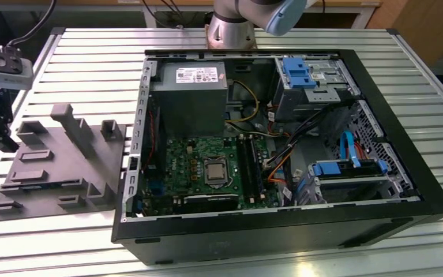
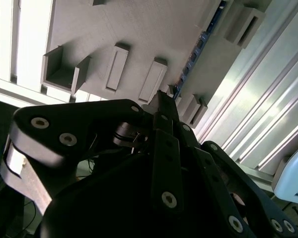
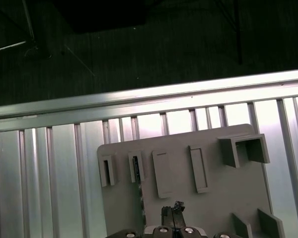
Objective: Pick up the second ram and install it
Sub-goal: 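Pick up the second ram and move it above second insertion slot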
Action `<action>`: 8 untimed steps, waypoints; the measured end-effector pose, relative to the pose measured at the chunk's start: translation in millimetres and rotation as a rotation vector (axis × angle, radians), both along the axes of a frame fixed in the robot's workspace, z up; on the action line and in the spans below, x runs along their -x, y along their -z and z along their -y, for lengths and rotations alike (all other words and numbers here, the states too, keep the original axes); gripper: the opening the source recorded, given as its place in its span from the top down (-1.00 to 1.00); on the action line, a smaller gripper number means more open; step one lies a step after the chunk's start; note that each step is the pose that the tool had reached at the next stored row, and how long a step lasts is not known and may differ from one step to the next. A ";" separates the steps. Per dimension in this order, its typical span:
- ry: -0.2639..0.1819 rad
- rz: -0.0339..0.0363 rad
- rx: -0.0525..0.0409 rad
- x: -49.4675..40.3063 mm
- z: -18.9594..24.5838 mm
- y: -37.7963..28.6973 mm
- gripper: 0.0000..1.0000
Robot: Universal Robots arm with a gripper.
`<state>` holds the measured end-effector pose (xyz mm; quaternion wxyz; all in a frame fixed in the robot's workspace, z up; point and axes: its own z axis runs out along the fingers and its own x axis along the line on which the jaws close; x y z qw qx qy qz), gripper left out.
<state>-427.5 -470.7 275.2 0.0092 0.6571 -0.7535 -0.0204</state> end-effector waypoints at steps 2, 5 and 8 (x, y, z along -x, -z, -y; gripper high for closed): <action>0.000 0.0001 0.0000 0.0 0.0 0.5 0.79; 0.000 0.0000 0.0000 0.0 0.0 1.0 0.79; 0.000 0.0000 0.0000 0.0 0.0 1.6 0.79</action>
